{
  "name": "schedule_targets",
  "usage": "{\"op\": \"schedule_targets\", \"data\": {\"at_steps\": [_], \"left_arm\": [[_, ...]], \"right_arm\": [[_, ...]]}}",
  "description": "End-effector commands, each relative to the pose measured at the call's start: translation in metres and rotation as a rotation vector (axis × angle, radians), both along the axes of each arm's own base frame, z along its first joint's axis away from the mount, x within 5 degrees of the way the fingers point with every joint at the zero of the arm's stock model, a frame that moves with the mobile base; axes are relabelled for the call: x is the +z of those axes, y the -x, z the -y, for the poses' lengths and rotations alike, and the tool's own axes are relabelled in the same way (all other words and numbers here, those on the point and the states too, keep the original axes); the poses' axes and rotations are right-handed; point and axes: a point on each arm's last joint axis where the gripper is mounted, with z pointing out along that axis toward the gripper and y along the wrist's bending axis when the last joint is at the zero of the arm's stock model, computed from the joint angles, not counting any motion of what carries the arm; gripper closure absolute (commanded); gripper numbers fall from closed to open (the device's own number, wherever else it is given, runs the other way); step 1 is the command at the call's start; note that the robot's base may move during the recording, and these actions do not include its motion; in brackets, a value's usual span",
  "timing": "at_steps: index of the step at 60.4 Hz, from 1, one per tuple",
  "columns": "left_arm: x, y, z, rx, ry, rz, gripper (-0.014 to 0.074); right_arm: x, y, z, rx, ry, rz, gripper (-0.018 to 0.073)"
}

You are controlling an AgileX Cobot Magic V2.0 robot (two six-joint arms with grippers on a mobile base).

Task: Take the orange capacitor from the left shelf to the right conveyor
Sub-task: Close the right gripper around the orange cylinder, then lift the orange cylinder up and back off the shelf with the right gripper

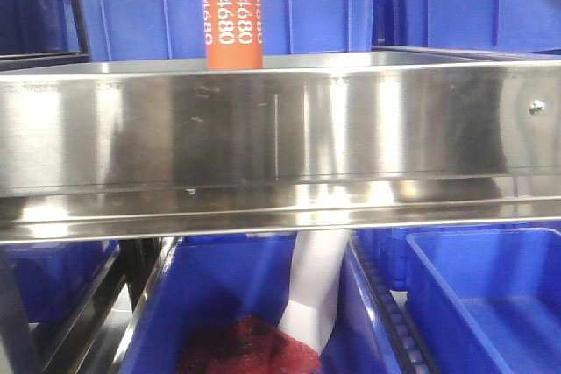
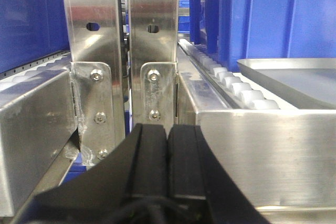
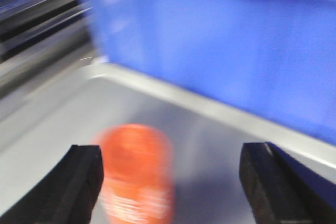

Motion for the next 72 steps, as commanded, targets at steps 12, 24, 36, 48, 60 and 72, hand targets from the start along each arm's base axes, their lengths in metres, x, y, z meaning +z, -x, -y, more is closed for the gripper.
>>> {"op": "schedule_targets", "data": {"at_steps": [12,24,36,48,60,72], "left_arm": [[0.001,0.0,0.0,-0.001,0.007,0.073,0.0722],[0.001,0.0,0.0,-0.001,0.007,0.073,0.0722],[0.001,0.0,0.0,-0.001,0.007,0.073,0.0722],[0.001,0.0,0.0,-0.001,0.007,0.073,0.0722],[0.001,0.0,0.0,-0.001,0.007,0.073,0.0722],[0.001,0.0,0.0,-0.001,0.007,0.073,0.0722]], "right_arm": [[0.01,-0.009,-0.012,0.021,-0.051,0.099,-0.0067],[-0.005,-0.018,-0.019,0.02,-0.053,0.083,-0.0067],[-0.011,-0.024,-0.024,-0.002,-0.125,0.071,-0.0066],[-0.019,-0.033,-0.03,-0.003,-0.153,0.109,-0.006],[-0.023,-0.035,-0.031,-0.003,-0.153,0.109,0.0277],[-0.019,-0.032,-0.03,-0.003,-0.152,0.108,0.0491]]}}
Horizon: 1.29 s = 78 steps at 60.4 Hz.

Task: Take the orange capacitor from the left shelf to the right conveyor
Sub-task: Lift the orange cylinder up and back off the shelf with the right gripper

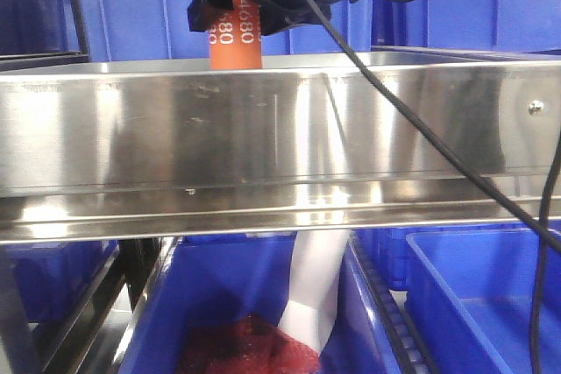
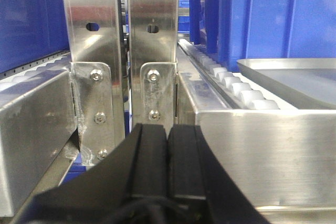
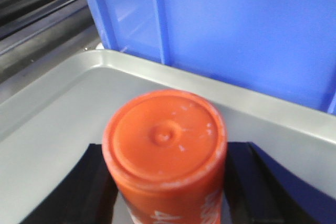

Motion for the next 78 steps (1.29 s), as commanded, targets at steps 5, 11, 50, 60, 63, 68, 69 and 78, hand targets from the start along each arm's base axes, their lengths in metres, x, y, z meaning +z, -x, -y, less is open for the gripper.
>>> {"op": "schedule_targets", "data": {"at_steps": [5,11,50,60,63,68,69,78], "left_arm": [[0.001,0.0,0.0,-0.001,0.007,0.073,0.0722],[0.001,0.0,0.0,-0.001,0.007,0.073,0.0722],[0.001,0.0,0.0,-0.001,0.007,0.073,0.0722],[0.001,0.0,0.0,-0.001,0.007,0.073,0.0722],[0.001,0.0,0.0,-0.001,0.007,0.073,0.0722],[0.001,0.0,0.0,-0.001,0.007,0.073,0.0722],[0.001,0.0,0.0,-0.001,0.007,0.073,0.0722],[0.001,0.0,0.0,-0.001,0.007,0.073,0.0722]], "right_arm": [[0.054,0.011,0.008,0.003,-0.092,0.143,0.0512],[0.071,0.025,0.018,0.009,-0.068,0.129,0.051],[0.131,0.223,0.169,0.008,-0.19,0.514,0.051],[0.102,0.275,0.207,-0.003,-0.269,0.622,0.051],[0.093,0.284,0.214,-0.005,-0.286,0.646,0.051],[0.081,0.3,0.226,-0.011,-0.326,0.699,0.051],[0.079,0.302,0.228,-0.011,-0.331,0.706,0.051],[0.069,0.318,0.239,-0.017,-0.376,0.766,0.051]]}}
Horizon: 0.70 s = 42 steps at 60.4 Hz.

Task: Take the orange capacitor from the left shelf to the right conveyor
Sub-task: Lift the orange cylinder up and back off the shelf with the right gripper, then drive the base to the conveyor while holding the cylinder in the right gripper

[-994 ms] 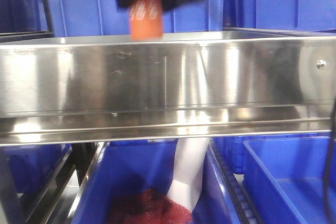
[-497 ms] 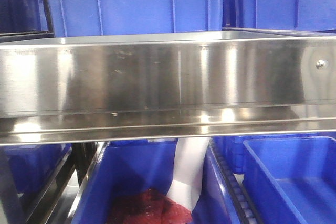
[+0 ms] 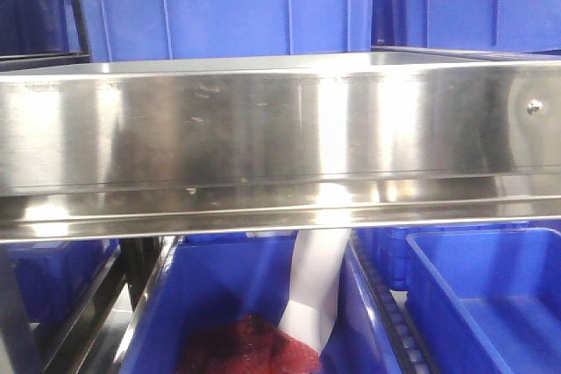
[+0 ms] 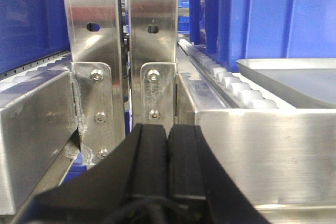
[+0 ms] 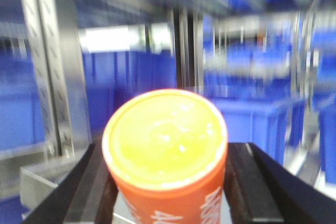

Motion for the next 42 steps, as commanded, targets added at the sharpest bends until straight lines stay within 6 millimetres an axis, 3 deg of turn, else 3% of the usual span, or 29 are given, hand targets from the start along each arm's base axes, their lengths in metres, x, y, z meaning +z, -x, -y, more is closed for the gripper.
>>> {"op": "schedule_targets", "data": {"at_steps": [1,42], "left_arm": [[0.0009,0.0002,0.0,-0.001,0.007,0.073,0.0722],[0.0009,0.0002,0.0,-0.001,0.007,0.073,0.0722]], "right_arm": [[0.0108,0.0114,0.0077,-0.004,-0.06,0.126,0.051],[0.0114,0.0112,0.0075,-0.003,-0.062,0.13,0.051]]}}
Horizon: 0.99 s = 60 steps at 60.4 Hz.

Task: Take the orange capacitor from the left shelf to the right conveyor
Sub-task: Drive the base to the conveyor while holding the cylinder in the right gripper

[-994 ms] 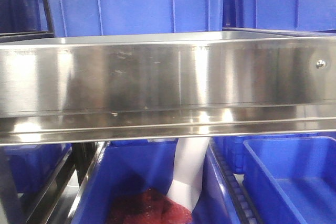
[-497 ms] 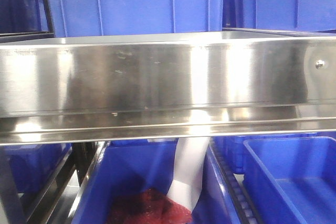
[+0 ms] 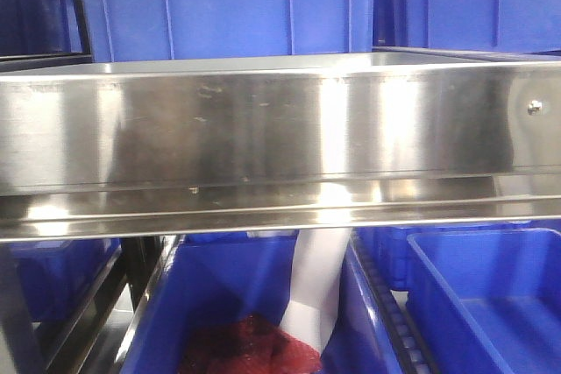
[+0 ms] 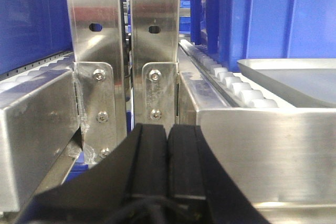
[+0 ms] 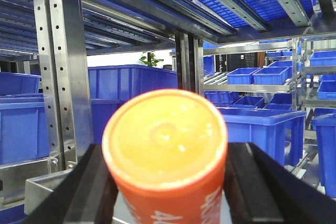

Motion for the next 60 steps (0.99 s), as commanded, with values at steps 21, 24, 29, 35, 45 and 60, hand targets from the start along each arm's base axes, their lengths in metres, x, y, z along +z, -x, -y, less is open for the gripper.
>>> {"op": "schedule_targets", "data": {"at_steps": [21,24,29,35,45,60], "left_arm": [[0.0009,0.0002,0.0,-0.001,0.007,0.073,0.0722],[0.0009,0.0002,0.0,-0.001,0.007,0.073,0.0722],[0.0009,0.0002,0.0,-0.001,0.007,0.073,0.0722],[0.0009,0.0002,0.0,-0.001,0.007,0.073,0.0722],[0.0009,0.0002,0.0,-0.001,0.007,0.073,0.0722],[0.001,0.0002,0.0,-0.001,0.007,0.073,0.0722]], "right_arm": [[0.0144,0.0087,0.0056,-0.003,-0.055,0.119,0.051],[0.0144,0.0087,0.0056,-0.003,-0.055,0.119,0.051],[0.0144,0.0087,0.0056,-0.003,-0.055,0.119,0.051],[0.0145,0.0088,0.0057,-0.003,-0.056,0.119,0.051],[0.0145,0.0088,0.0057,-0.003,-0.056,0.119,0.051],[0.0144,0.0087,0.0056,-0.003,-0.055,0.118,0.051]]}}
